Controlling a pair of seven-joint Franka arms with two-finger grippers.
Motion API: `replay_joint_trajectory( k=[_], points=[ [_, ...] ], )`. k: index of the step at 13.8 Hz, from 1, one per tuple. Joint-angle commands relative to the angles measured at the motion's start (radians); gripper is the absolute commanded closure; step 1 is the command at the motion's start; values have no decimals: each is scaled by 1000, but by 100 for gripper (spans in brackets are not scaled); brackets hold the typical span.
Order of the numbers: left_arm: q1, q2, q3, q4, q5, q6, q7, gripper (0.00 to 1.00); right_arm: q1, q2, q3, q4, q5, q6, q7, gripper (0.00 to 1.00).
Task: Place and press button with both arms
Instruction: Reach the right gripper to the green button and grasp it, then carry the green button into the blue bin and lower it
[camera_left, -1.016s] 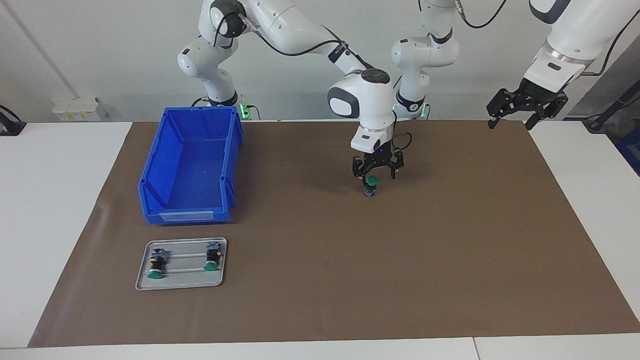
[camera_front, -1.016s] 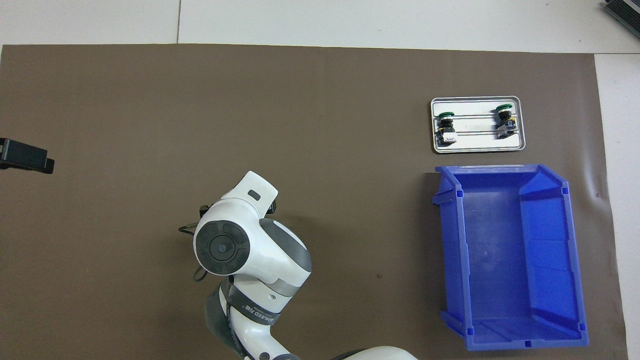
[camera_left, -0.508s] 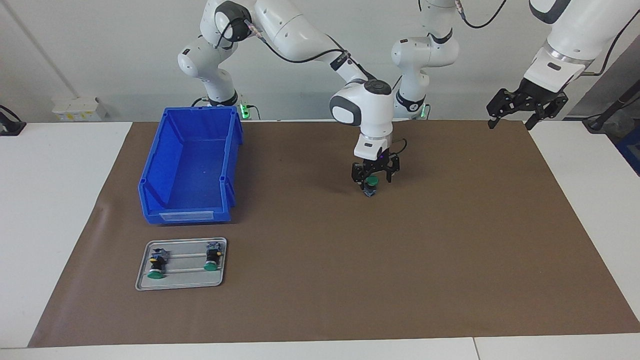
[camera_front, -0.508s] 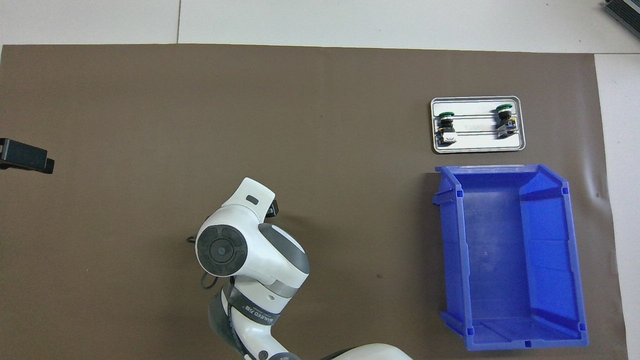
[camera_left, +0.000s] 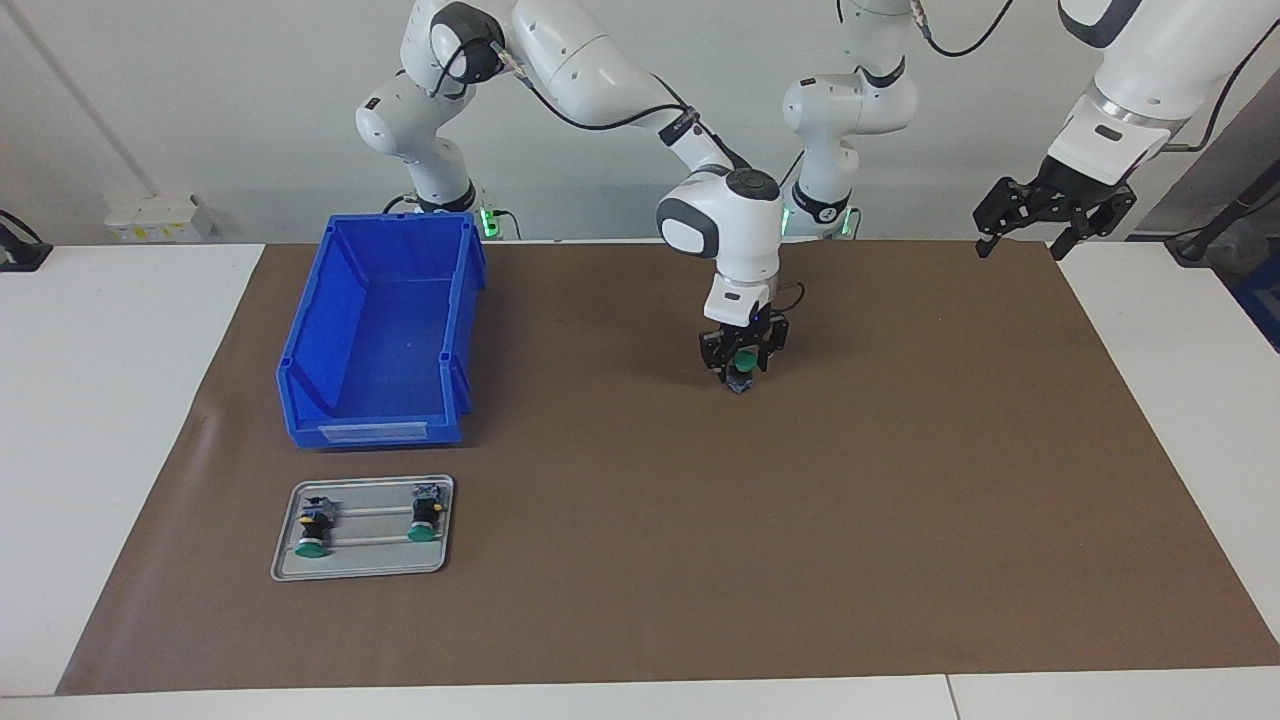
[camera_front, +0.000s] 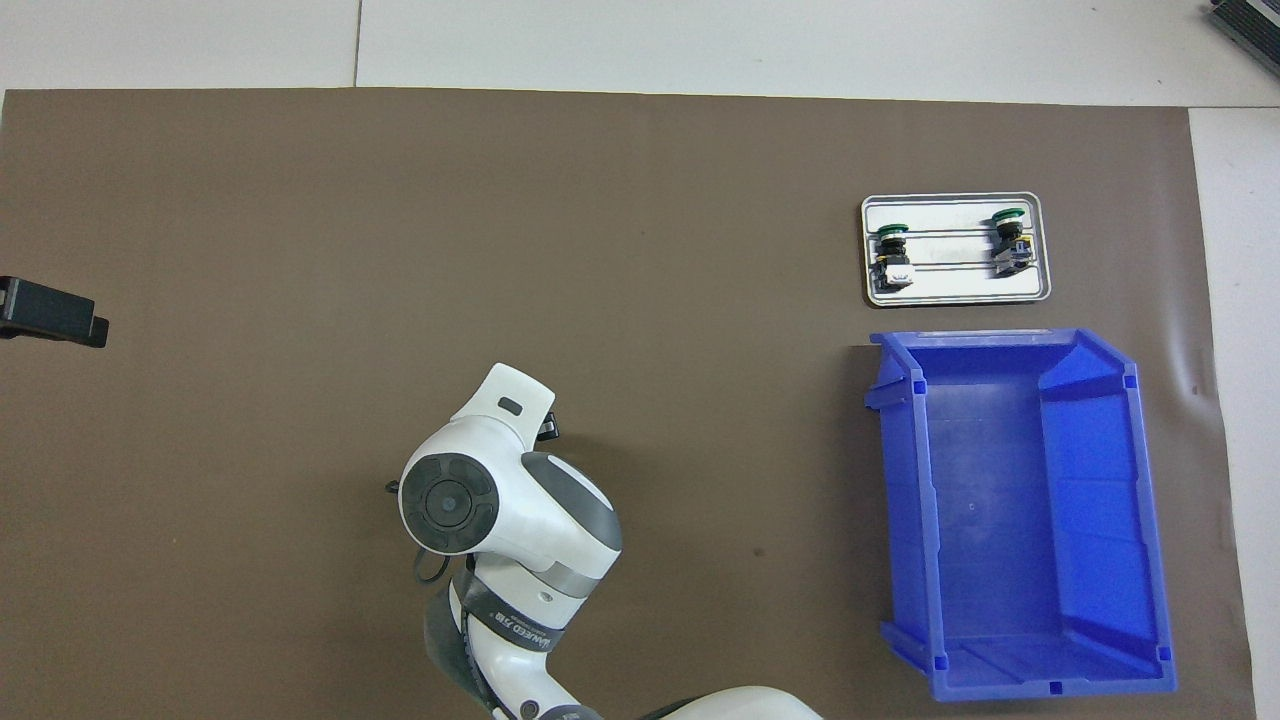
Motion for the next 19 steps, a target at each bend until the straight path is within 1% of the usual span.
replay_joint_trajectory(
  k=[1,2,3,4,6,7,11,13,15,16,18,19],
  points=[
    [10,-25,-10,-27,19,-1,-3,0,8,-15,-1,-6,-8,-5,-8,100],
    [10,-25,-8,-27,19,-1,-3,0,5,-16,-1,8,-12,-23,-8,100],
    [10,-25,-8,-27,19,-1,-3,0,3,-6,-1,51,-5,-43,-5,100],
    [10,-25,-8,-27,19,-1,-3,0,-2,-6,-1,68,3,-57,0,100],
    [10,-25,-8,-27,19,-1,-3,0,-15,-38,-15,70,5,-61,30,100],
    [10,-25,-8,-27,19,-1,-3,0,-41,-88,-22,58,-1,-72,32,100],
    [10,-25,-10,-27,19,-1,-3,0,-175,-281,-24,27,-12,-245,-3,100],
    [10,-25,-8,-27,19,-1,-3,0,-274,-382,-22,-24,-11,-302,-127,100],
    [10,-25,-8,-27,19,-1,-3,0,-403,-502,-21,-129,0,-319,-291,100],
    [10,-25,-8,-27,19,-1,-3,0,-457,-545,-22,-180,5,-334,-369,100],
    [10,-25,-8,-27,19,-1,-3,0,-556,-599,-21,-272,5,-351,-503,100],
    [10,-25,-8,-27,19,-1,-3,0,-601,-620,-21,-327,5,-333,-567,100]
  ],
)
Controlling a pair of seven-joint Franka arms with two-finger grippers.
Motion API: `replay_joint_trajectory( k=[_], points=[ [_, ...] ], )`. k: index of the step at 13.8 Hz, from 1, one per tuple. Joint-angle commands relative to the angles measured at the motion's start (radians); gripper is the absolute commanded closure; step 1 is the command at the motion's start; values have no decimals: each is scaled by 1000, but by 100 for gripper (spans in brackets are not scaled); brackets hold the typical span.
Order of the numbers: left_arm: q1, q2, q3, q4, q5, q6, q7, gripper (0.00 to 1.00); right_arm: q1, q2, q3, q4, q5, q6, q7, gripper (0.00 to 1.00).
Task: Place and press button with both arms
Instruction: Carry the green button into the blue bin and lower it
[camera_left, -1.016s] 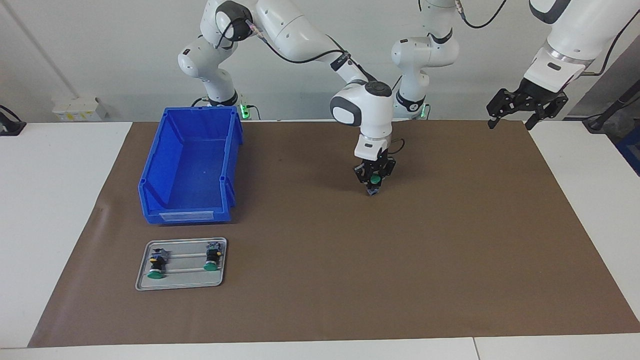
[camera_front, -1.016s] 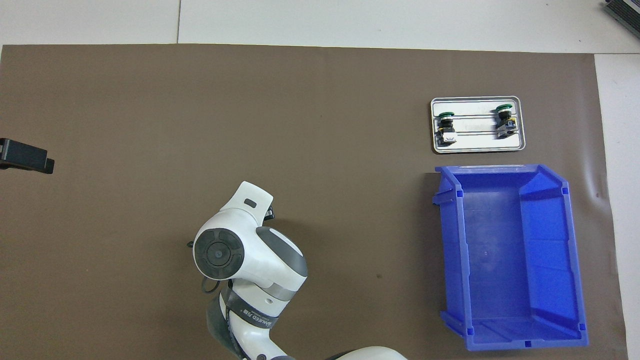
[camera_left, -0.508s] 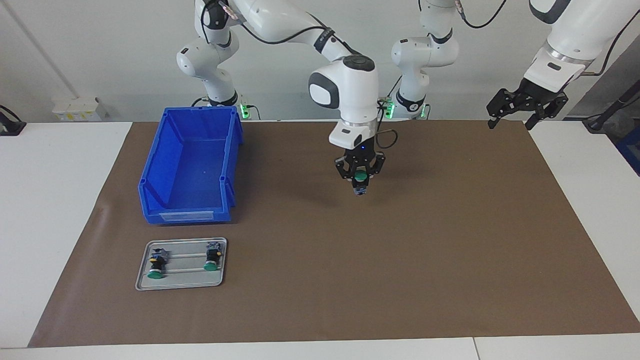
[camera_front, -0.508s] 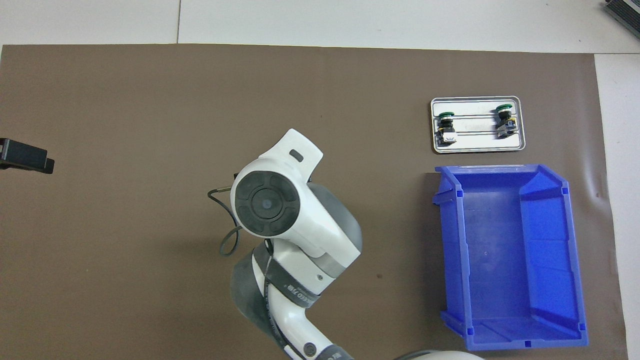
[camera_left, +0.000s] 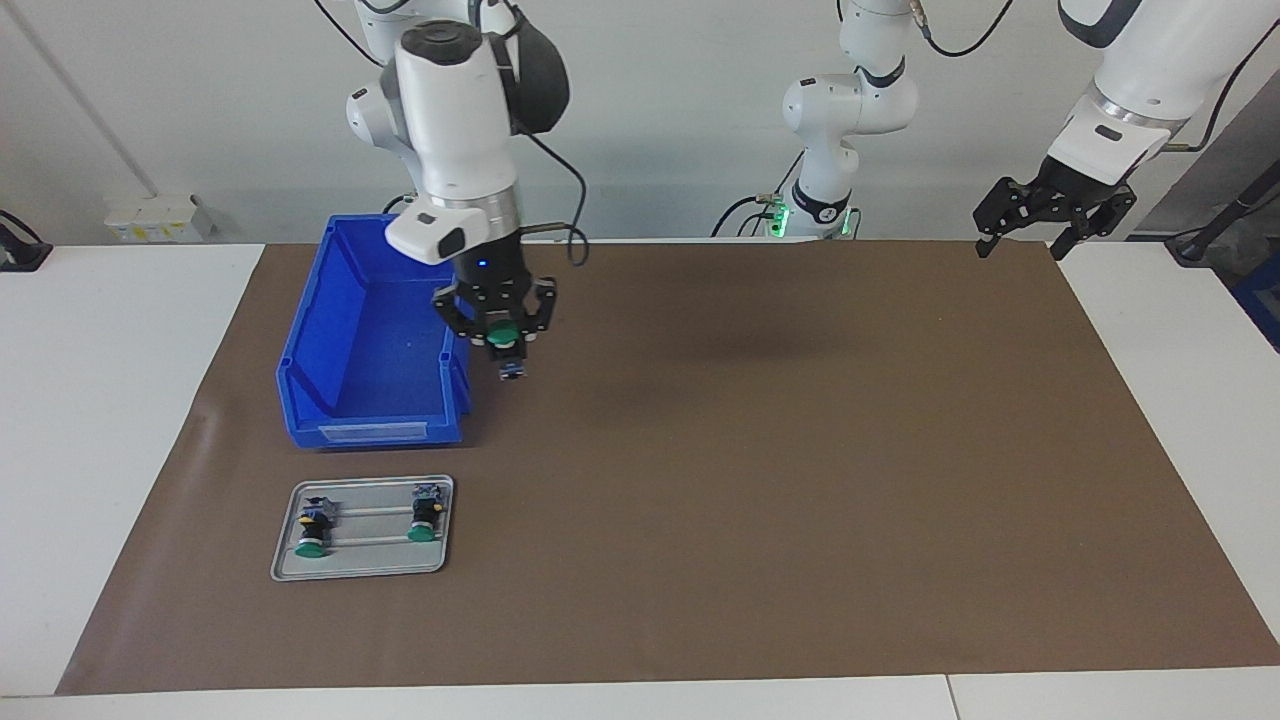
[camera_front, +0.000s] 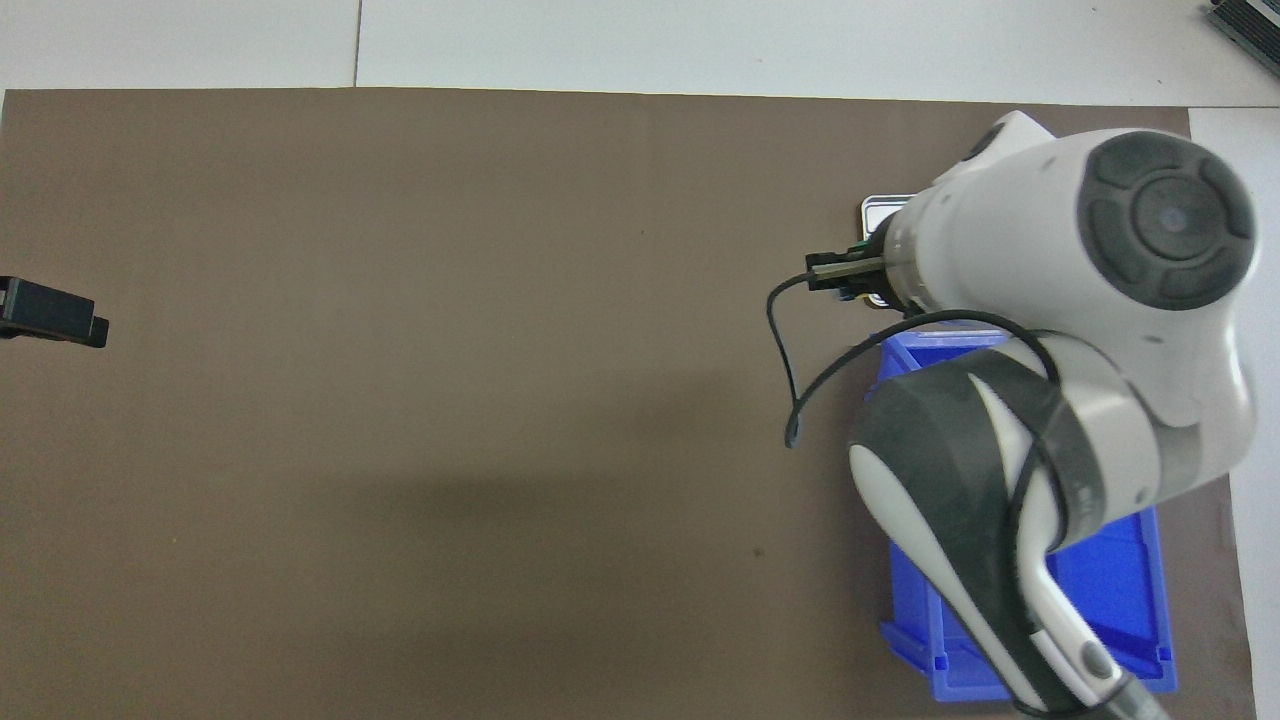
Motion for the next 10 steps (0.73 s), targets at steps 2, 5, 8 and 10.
replay_joint_trajectory(
  k=[2,5,8,10],
  points=[
    [10,-25,-8,-27,19,-1,-3,0,-129,-120,18,-251,7,82,-203,100],
    [10,-25,-8,-27,19,-1,-3,0,-224,-215,18,-484,7,246,-332,100],
    [10,-25,-8,-27,19,-1,-3,0,-285,-240,17,-612,25,334,-369,100],
    [10,-25,-8,-27,19,-1,-3,0,-304,-237,17,-687,45,419,-394,100]
  ],
)
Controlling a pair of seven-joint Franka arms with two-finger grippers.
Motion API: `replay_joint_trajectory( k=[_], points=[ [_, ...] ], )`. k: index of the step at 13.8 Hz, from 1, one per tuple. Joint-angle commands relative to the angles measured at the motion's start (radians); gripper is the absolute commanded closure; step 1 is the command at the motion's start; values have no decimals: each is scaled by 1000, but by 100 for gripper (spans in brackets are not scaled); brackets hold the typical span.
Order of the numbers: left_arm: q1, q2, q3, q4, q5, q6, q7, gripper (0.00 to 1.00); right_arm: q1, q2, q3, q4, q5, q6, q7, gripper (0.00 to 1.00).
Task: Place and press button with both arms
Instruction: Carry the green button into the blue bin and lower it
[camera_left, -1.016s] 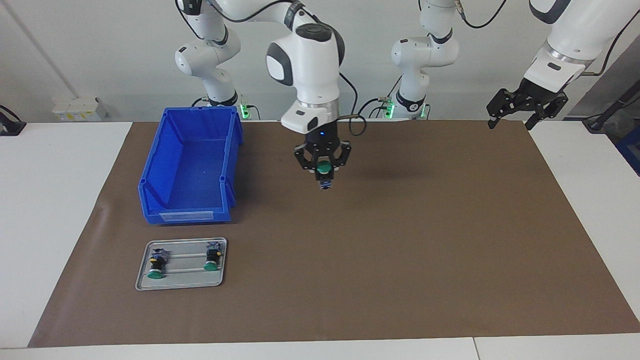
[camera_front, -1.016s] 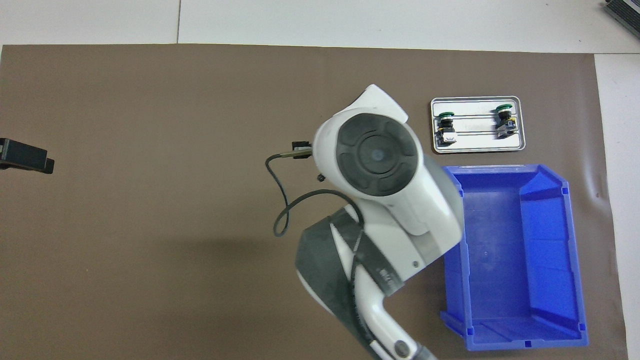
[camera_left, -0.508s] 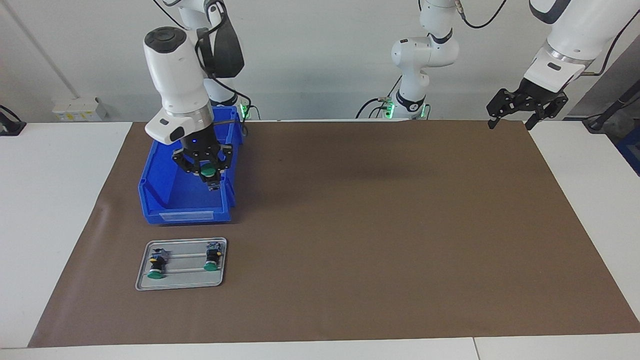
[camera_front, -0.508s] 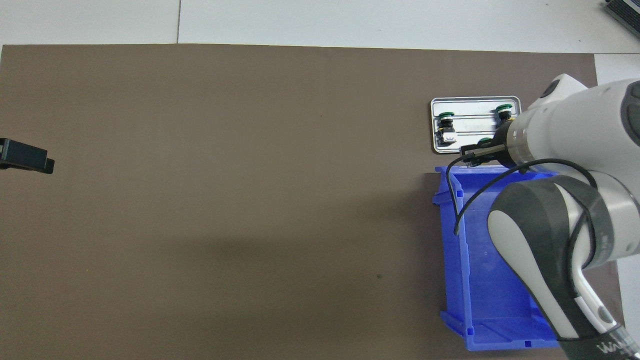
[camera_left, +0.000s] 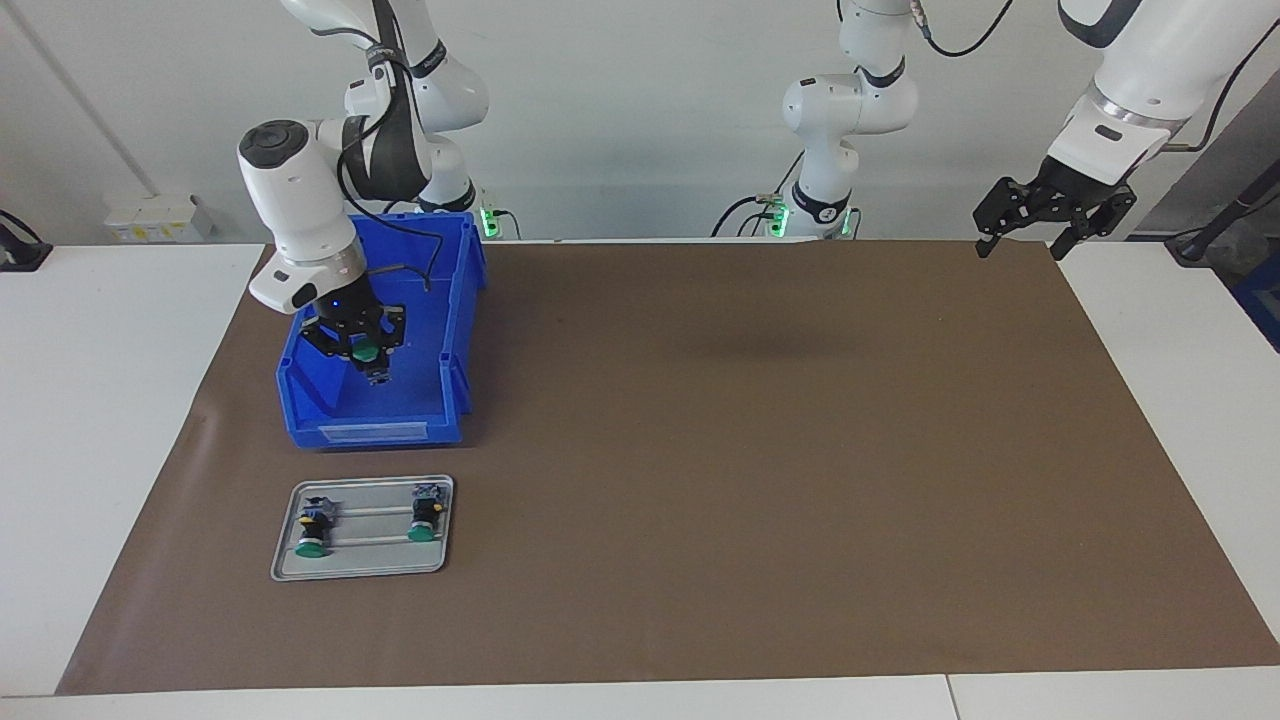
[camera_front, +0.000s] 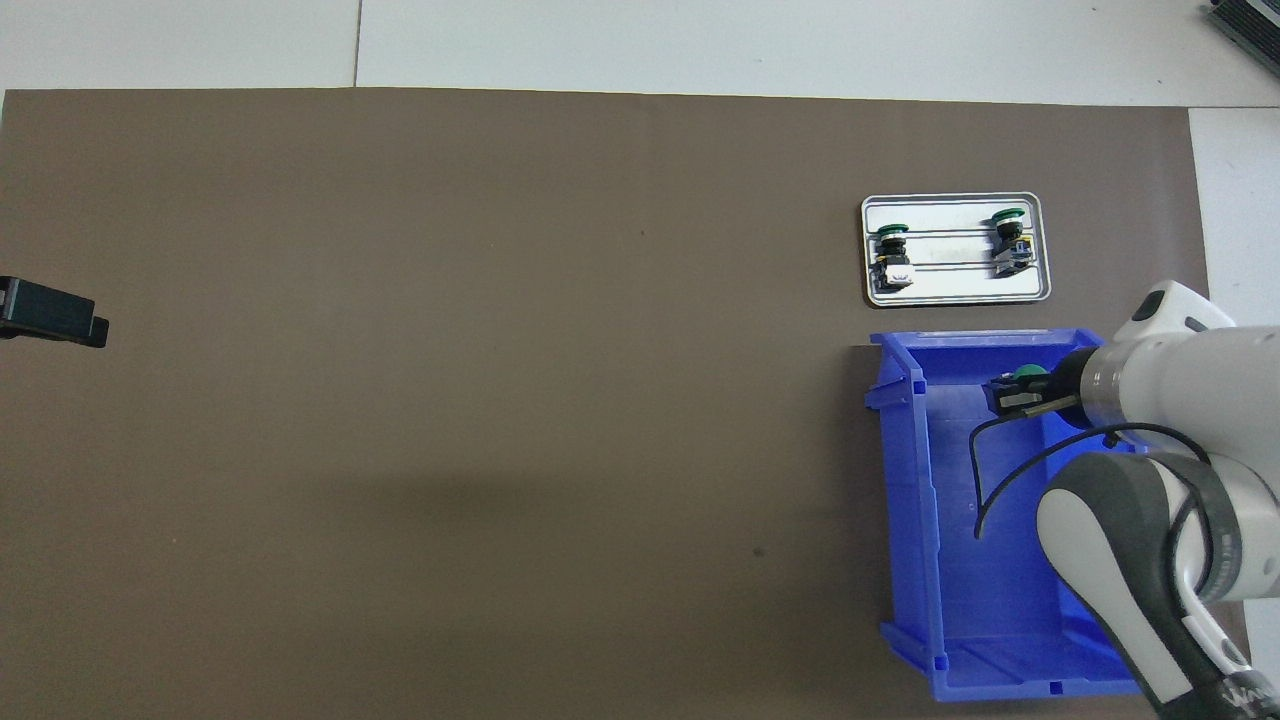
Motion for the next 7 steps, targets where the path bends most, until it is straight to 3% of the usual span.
replay_joint_trajectory(
  k=[1,6,7],
  points=[
    [10,-25,-8,-27,19,-1,-3,0,-36,-29,14,-121,39,117,-56,100],
    [10,-25,-8,-27,19,-1,-3,0,-47,-6,14,-199,73,206,-64,100],
    [10,-25,-8,-27,19,-1,-3,0,-47,0,14,-199,81,206,-64,96]
  ],
)
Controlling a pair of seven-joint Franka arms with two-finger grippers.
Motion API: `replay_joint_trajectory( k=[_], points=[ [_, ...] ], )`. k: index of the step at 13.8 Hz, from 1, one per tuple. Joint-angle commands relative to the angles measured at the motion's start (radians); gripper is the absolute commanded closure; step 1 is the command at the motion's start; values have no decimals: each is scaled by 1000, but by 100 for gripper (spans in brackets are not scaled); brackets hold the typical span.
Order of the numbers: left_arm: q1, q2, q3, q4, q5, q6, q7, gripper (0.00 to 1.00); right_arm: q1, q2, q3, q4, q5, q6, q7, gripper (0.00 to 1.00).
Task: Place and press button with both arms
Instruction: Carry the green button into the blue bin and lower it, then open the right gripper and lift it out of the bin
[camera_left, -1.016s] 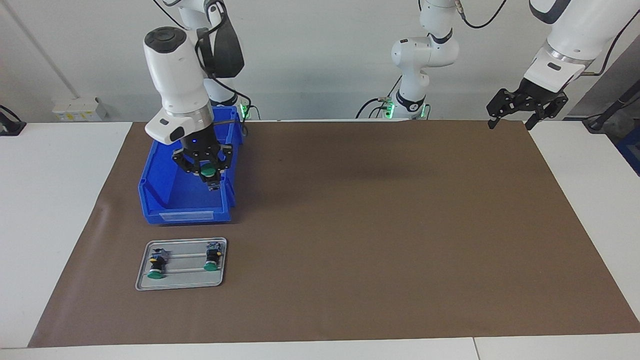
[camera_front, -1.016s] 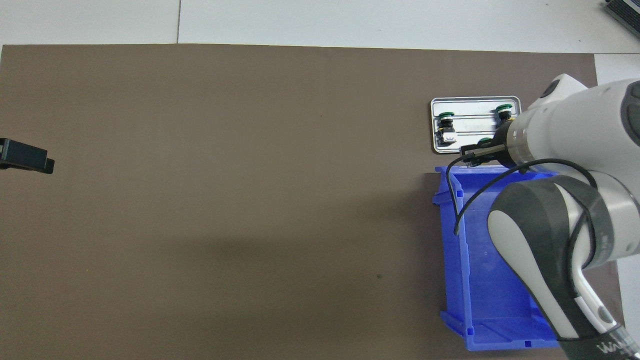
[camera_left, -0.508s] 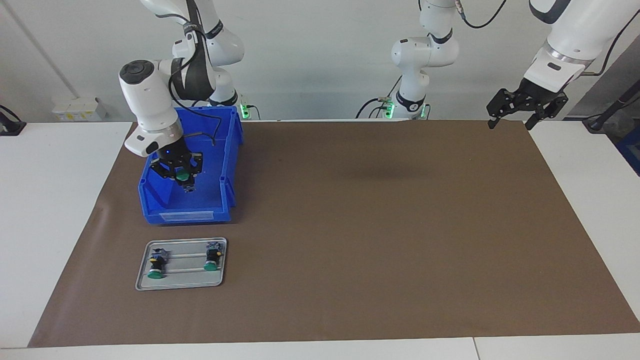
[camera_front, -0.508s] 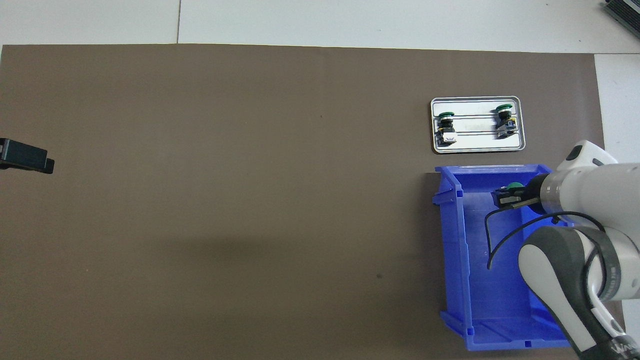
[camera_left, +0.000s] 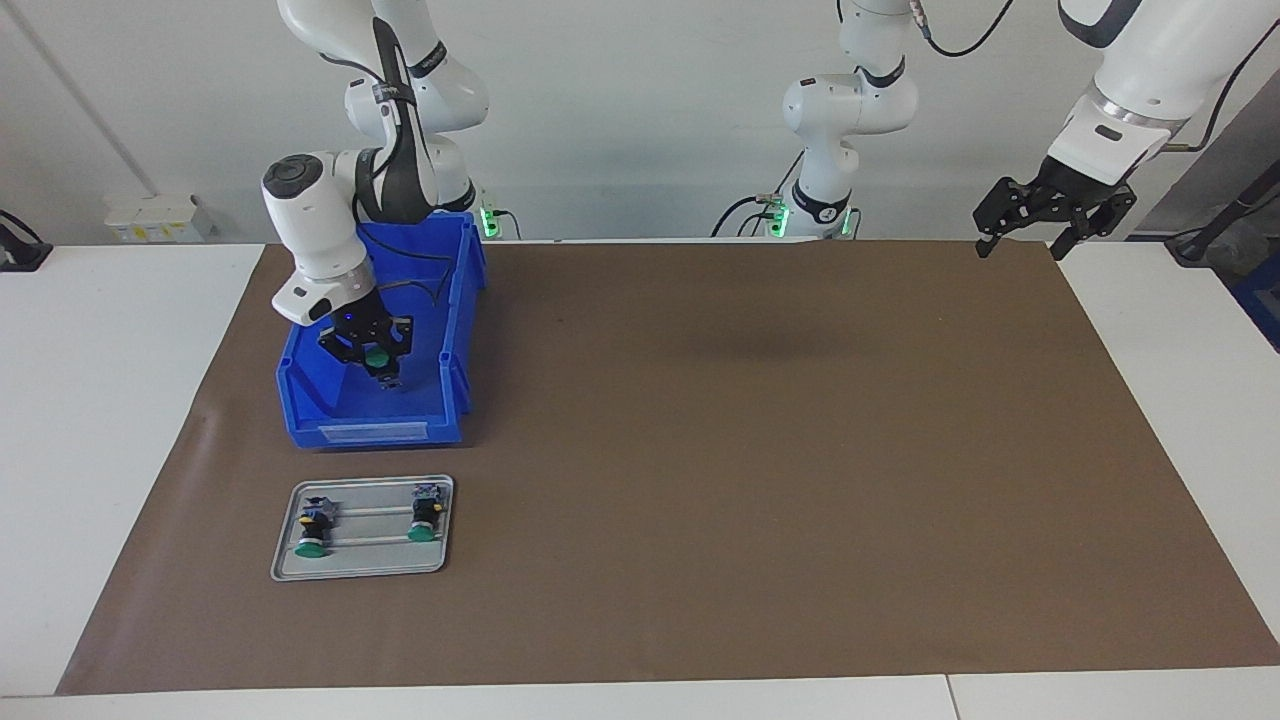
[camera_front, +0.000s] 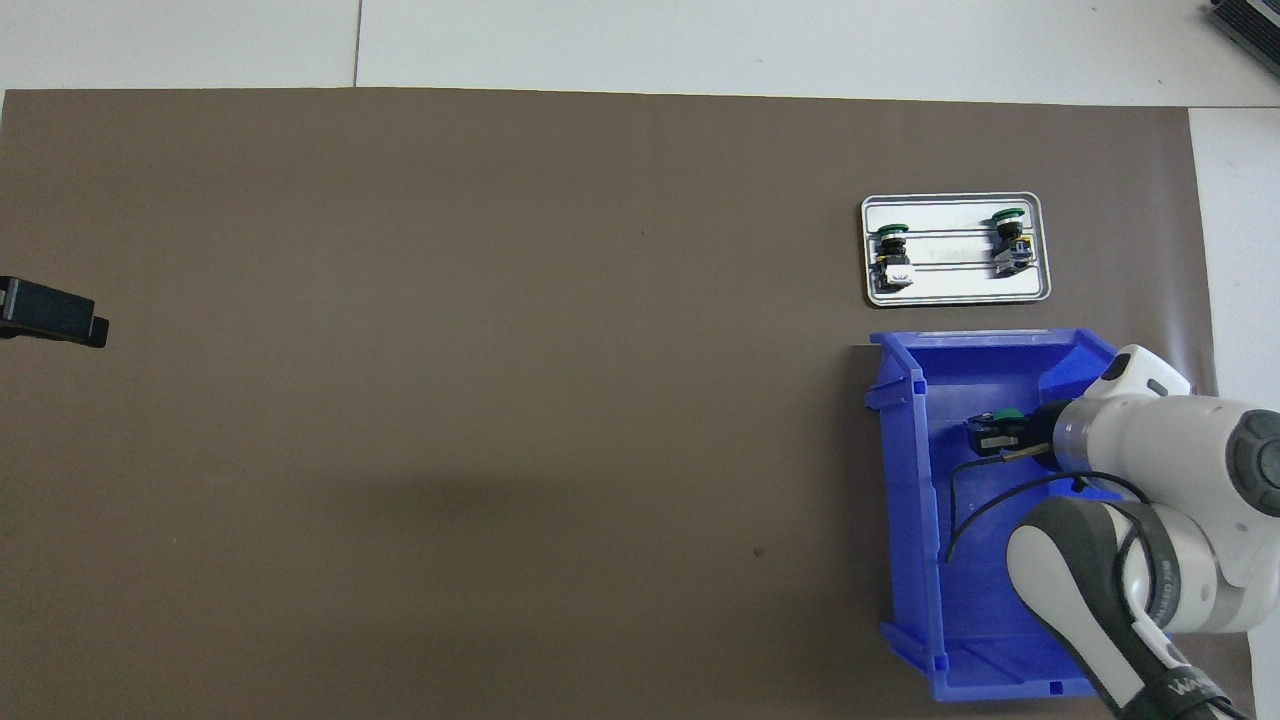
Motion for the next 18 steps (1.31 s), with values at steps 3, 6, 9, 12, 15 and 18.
replay_joint_trajectory(
  k=[3,6,9,12,15,18],
  points=[
    [10,-25,-8,-27,19,-1,-3,0,-11,7,14,-22,35,26,0,35],
    [10,-25,-8,-27,19,-1,-3,0,-7,1,14,13,35,12,21,0],
    [10,-25,-8,-27,19,-1,-3,0,-8,-16,16,166,35,-173,73,0],
    [10,-25,-8,-27,19,-1,-3,0,-7,-2,20,373,20,-374,167,0],
    [10,-25,-8,-27,19,-1,-3,0,-8,1,19,510,3,-494,231,0],
    [10,-25,-8,-27,19,-3,-3,0,-19,1,19,631,-22,-638,280,0]
  ],
)
